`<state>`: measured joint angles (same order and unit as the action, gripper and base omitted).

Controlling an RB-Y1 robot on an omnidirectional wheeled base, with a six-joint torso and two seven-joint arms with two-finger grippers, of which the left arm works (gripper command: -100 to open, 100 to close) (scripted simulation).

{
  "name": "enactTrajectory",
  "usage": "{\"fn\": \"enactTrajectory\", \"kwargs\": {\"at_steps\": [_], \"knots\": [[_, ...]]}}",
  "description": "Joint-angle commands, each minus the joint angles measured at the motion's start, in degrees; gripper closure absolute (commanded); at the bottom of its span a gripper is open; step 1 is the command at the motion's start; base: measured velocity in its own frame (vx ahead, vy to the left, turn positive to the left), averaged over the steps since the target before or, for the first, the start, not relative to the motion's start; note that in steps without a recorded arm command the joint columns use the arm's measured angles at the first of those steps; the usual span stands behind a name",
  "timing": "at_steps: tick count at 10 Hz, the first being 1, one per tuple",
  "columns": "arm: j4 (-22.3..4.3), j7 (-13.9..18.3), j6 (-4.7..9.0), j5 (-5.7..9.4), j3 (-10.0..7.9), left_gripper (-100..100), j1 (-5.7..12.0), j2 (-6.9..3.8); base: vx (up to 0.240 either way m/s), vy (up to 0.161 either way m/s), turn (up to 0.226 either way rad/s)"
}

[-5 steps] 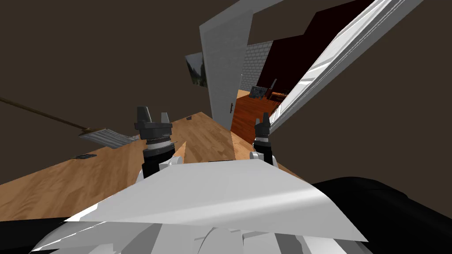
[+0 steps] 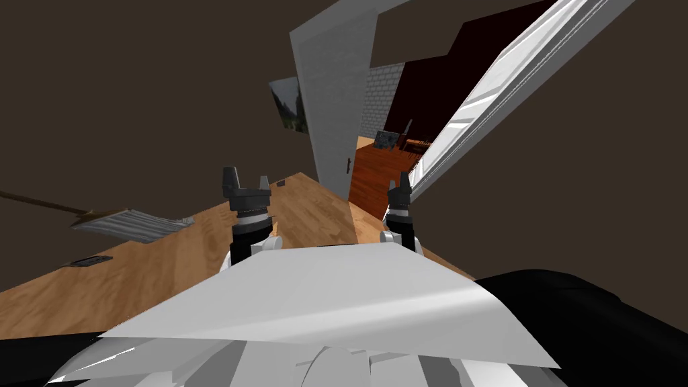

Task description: Push the door open

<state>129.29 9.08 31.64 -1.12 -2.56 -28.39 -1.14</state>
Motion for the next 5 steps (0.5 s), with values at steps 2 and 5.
{"fn": "enactTrajectory", "kwargs": {"at_steps": [2, 5], "knots": [[-3.15, 2.17, 0.80, 1.43, 0.69, -100, 1.04, -0.83, 0.147, 0.023, -0.125], [-6.97, 4.47, 1.62, 3.03, 1.43, -100, 2.54, -1.58, 0.113, 0.017, -0.127]]}}
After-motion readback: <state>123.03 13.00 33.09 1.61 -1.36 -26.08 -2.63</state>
